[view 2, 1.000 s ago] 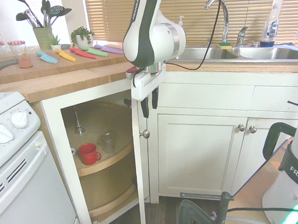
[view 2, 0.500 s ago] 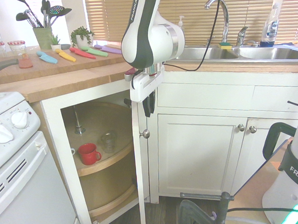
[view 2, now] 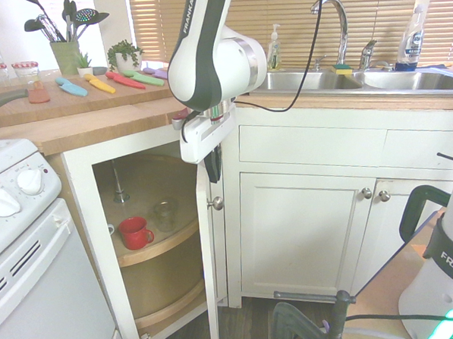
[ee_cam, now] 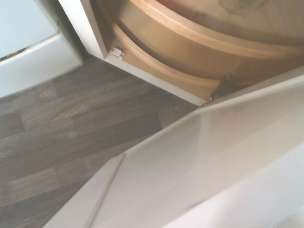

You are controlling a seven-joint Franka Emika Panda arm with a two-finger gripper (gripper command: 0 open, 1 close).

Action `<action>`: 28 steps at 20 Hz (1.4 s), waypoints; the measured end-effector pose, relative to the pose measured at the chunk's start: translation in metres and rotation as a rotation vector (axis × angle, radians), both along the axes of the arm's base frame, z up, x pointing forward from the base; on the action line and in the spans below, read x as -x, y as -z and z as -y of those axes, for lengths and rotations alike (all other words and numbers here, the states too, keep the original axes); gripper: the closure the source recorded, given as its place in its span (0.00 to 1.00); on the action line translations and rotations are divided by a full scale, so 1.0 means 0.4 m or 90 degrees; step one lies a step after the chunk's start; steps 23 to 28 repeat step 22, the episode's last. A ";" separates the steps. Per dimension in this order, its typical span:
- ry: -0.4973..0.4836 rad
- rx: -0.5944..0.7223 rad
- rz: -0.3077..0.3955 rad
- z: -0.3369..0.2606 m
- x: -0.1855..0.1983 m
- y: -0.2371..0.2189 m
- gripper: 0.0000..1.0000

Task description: Close the cabinet

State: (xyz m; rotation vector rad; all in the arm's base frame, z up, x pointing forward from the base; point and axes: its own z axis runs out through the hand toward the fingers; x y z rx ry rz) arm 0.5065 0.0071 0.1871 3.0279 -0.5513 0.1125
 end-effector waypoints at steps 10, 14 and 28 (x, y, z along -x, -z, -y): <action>0.023 -0.008 -0.044 -0.138 -0.194 -0.036 1.00; 0.032 -0.020 -0.055 -0.186 -0.291 -0.025 1.00; 0.042 -0.042 -0.050 -0.236 -0.400 -0.119 0.00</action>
